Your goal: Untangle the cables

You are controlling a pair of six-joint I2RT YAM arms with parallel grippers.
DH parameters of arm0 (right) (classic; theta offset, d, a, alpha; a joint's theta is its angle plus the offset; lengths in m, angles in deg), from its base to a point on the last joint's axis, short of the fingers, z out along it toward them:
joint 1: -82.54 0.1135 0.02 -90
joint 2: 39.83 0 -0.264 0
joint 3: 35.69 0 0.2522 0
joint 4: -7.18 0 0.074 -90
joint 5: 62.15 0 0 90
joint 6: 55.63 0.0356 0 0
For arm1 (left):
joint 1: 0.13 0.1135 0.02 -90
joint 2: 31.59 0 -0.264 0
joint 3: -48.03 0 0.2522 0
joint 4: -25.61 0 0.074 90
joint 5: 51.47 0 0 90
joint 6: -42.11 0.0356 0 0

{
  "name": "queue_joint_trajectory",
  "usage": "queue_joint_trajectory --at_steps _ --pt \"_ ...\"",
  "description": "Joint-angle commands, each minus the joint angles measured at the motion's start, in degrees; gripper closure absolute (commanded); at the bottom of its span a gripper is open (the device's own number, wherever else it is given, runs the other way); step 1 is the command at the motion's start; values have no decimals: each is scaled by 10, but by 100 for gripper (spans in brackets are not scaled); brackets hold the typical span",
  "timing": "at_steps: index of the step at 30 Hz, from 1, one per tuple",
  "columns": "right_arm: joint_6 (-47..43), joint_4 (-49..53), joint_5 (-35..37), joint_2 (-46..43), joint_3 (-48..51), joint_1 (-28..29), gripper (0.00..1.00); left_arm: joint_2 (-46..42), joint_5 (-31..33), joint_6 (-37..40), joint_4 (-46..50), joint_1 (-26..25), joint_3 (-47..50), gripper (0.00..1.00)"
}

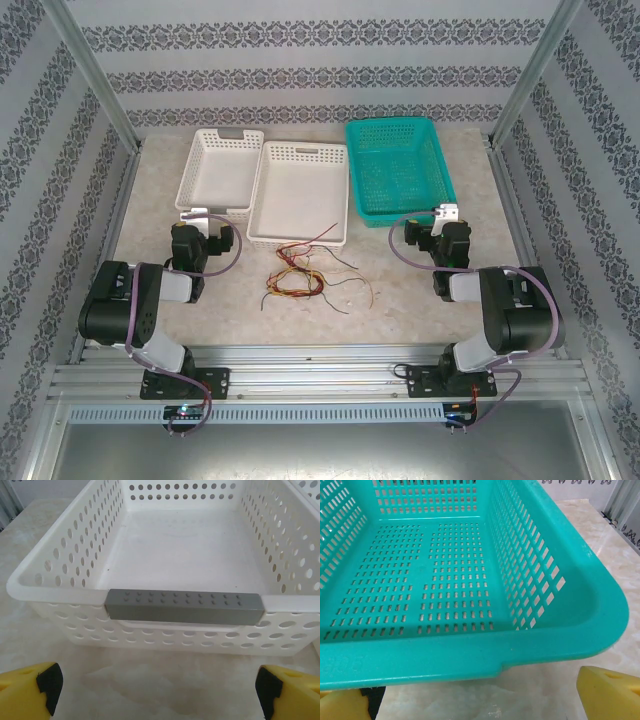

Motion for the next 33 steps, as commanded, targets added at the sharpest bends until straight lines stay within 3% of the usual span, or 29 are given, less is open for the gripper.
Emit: queue_joint_trajectory --at_steps 1,26,28,33 --pt "0 -16 -11 -2 -12 -3 2 5 4 -5 -18 5 -4 0" --pt "2 -18 -12 -6 -14 -3 2 5 3 -5 -18 5 -4 0" --pt "3 50 -8 -31 -36 -4 2 4 4 -5 -18 5 -5 0" --pt "12 79 22 -128 -8 -5 2 4 2 -4 -18 5 -5 0"
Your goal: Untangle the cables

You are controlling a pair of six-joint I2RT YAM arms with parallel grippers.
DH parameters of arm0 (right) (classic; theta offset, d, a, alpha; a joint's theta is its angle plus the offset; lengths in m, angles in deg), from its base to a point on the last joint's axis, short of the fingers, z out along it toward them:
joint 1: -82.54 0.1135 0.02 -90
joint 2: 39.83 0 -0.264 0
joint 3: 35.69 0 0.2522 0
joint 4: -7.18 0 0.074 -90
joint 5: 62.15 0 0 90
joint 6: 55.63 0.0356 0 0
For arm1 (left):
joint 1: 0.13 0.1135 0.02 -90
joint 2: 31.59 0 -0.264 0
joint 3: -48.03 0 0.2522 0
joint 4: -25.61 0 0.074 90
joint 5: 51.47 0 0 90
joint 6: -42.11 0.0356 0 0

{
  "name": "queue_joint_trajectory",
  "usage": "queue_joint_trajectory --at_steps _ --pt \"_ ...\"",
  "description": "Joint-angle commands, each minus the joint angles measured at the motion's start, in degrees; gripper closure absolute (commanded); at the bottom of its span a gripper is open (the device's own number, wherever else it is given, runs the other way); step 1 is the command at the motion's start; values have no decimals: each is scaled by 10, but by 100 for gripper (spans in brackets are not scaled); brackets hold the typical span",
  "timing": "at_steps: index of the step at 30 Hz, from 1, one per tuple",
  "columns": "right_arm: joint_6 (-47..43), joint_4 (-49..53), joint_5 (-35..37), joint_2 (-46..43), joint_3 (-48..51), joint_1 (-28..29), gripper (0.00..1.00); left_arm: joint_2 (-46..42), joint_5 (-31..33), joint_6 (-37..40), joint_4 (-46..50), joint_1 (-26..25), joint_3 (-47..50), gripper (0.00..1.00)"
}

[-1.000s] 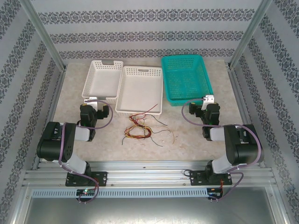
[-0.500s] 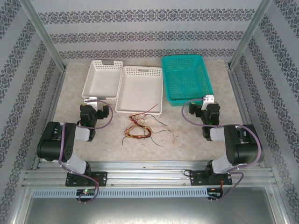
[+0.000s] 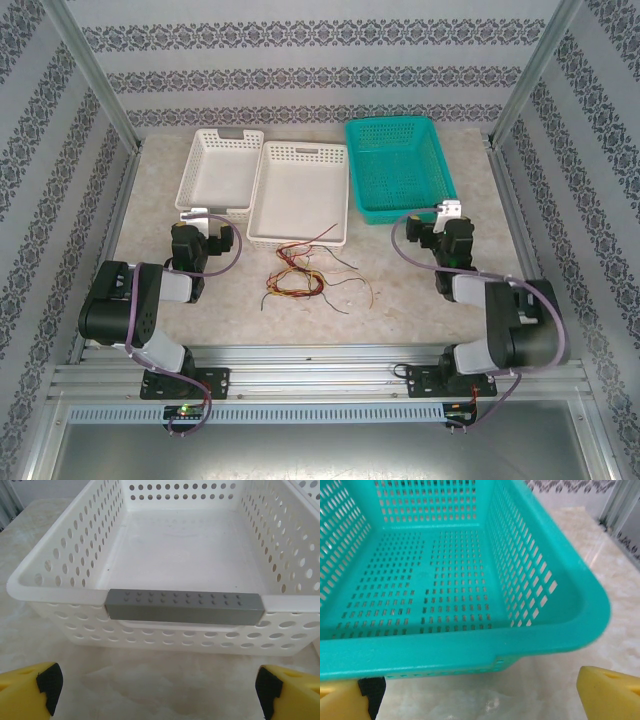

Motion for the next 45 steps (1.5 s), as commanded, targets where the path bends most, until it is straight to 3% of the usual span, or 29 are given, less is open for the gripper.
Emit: queue_joint_trajectory --at_steps 1,6,14,18,21,24,25,27,32,35,37,45 --pt "10 22 19 -71 5 -4 2 4 2 -4 -17 6 -5 0" --pt "-3 125 -17 -181 -11 0 2 4 -3 -3 -16 6 -5 0" --pt "25 188 -63 -302 0 10 2 4 -9 -1 -13 6 -7 0" --pt "114 228 -148 -365 -10 13 2 5 -10 0 -13 6 -7 0" --pt "294 332 -135 -414 -27 11 2 4 -10 0 -13 6 -7 0" --pt "325 318 -231 -429 -8 25 2 4 -11 0 -13 6 -7 0" --pt "325 336 -220 -433 -5 42 2 5 -11 0 -12 6 -7 0" --pt "304 407 -115 -452 6 97 2 4 -11 0 -13 6 -7 0" --pt "322 421 65 -475 70 202 2 5 -11 0 -12 6 -7 0" --pt "316 442 119 -437 60 227 2 4 -12 0 -12 6 -7 0" --pt "319 432 114 -398 56 244 2 5 -11 0 -12 6 -7 0" --pt "302 363 171 -212 2 389 2 5 -11 0 -12 5 -7 0"
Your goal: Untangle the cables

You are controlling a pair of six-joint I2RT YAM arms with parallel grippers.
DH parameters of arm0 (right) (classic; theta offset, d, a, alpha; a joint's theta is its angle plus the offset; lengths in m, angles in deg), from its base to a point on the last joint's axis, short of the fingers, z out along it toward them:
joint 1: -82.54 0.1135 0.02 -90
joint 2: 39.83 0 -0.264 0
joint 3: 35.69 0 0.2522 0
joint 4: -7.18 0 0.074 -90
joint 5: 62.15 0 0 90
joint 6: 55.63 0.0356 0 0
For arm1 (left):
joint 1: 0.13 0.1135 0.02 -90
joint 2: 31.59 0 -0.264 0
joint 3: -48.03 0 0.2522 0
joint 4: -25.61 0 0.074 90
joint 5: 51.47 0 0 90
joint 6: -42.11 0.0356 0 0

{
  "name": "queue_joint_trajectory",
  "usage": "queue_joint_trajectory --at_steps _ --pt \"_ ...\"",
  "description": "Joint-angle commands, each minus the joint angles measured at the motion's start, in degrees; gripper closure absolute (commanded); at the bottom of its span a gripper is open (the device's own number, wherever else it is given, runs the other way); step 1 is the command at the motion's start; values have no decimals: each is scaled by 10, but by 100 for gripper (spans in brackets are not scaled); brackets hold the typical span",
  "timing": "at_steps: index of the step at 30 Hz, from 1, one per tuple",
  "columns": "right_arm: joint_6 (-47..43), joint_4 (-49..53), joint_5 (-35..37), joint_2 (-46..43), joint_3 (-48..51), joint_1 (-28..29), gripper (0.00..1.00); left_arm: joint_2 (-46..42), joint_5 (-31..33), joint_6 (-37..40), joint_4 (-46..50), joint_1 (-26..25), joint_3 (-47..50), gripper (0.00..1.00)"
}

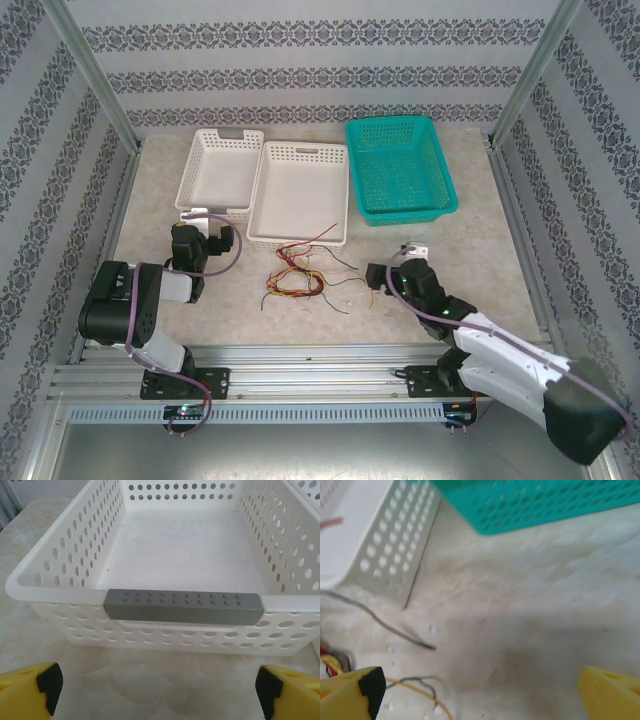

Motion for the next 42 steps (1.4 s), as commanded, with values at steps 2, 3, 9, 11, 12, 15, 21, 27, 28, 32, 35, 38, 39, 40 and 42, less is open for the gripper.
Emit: queue_joint_trajectory --at_steps 2,3,9,11,12,15,21,27,28,32,35,38,39,40,42 --pt "-13 -45 50 109 -72 57 2 4 -9 0 -12 6 -7 0" --pt "-15 -56 54 130 -78 62 2 4 -9 0 -13 6 -7 0" --pt "-27 -95 46 206 -117 27 2 4 -9 -1 -12 6 -7 0" --pt "-27 -89 14 234 -142 -7 2 4 -9 0 -12 6 -7 0" --pt "-27 -89 2 250 -153 -24 2 4 -9 0 -12 6 -7 0" --pt "-32 -91 -25 284 -180 -64 2 4 -9 0 -12 6 -7 0" --pt "-41 -86 -69 363 -247 -116 2 4 -9 0 -12 6 -7 0" --pt "-40 -89 -105 444 -317 -148 2 4 -10 0 -11 6 -8 0" --pt "-44 -89 -104 453 -325 -147 2 4 -10 0 -11 6 -8 0" --pt "-38 -97 -114 498 -363 -150 2 4 -10 0 -11 6 -8 0" --pt "-35 -80 -121 520 -389 -149 2 3 -6 -1 -20 6 -3 0" --pt "-31 -87 -98 497 -363 -136 2 0 17 -10 -75 5 26 0" --pt "-33 -95 -83 484 -349 -129 2 -6 27 -13 -81 5 32 0" --pt "-36 -98 -69 468 -337 -122 2 -14 34 -15 -80 5 34 0" --pt "-38 -94 -52 436 -317 -113 2 -37 38 -7 -66 -2 37 0"
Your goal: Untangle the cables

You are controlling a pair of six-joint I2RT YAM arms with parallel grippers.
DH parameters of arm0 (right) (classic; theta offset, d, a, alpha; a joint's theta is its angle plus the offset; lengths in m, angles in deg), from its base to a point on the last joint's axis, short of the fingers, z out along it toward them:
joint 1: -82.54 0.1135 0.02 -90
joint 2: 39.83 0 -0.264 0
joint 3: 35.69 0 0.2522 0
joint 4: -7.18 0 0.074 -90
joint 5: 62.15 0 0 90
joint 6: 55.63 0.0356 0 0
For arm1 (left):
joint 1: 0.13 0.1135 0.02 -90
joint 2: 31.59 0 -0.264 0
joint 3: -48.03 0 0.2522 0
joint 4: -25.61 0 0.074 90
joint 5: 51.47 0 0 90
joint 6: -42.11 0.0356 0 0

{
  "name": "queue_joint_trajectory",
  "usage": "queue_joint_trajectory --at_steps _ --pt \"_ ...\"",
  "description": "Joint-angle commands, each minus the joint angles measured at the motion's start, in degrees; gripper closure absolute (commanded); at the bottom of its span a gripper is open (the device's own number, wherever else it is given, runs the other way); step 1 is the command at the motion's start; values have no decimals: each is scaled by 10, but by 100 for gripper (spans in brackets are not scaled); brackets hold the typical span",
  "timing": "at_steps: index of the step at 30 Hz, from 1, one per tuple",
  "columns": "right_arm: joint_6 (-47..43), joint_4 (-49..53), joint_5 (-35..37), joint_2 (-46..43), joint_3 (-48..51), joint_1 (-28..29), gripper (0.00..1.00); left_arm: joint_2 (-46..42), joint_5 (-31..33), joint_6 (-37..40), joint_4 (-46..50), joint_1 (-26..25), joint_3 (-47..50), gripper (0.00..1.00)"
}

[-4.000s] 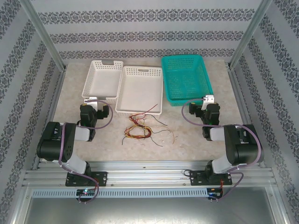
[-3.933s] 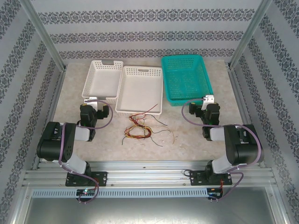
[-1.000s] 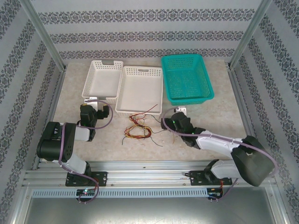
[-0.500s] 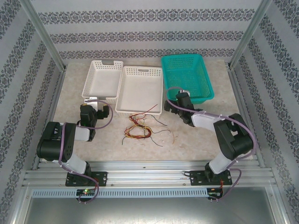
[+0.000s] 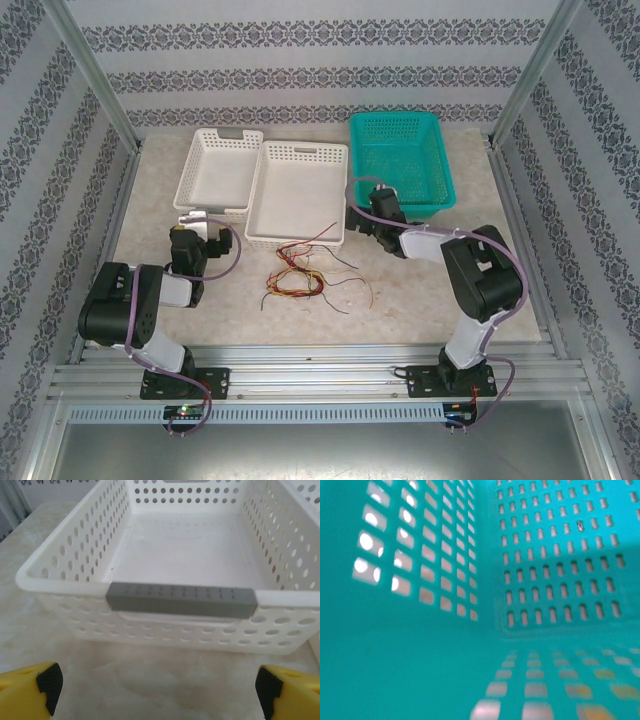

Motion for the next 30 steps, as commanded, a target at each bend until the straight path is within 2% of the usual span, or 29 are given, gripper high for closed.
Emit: queue_joint_trajectory --at_steps 1,5,8,11,14,16,18,20,24,26,28,30 --pt "-5 -2 39 -64 34 22 2 -45 30 2 -16 -8 7 0" --pt "-6 13 61 -122 62 47 2 -118 55 7 49 -20 4 0" --pt "-3 25 70 -160 78 60 2 -182 80 -26 134 -23 -8 0" --pt "10 40 71 -194 89 59 2 -234 118 -115 204 -24 -20 0" --pt "11 62 60 -227 91 58 2 -297 100 -175 252 -23 -16 0" --pt "12 77 50 -256 96 63 2 -347 127 -285 319 -23 -15 0" --pt "14 85 40 -292 108 72 2 -394 147 -381 432 -21 -35 0" --pt "20 82 26 -327 127 88 2 -404 72 -340 470 -20 -67 0" --pt "49 79 -4 -358 154 127 2 -402 63 -402 636 -21 -158 0" --pt "65 69 -16 -358 166 149 2 -403 21 -373 693 -20 -197 0" --pt "80 55 -19 -350 180 177 2 -404 -10 -380 746 -20 -232 0" --pt "94 41 -20 -343 194 201 2 -403 -79 -360 783 -19 -263 0"
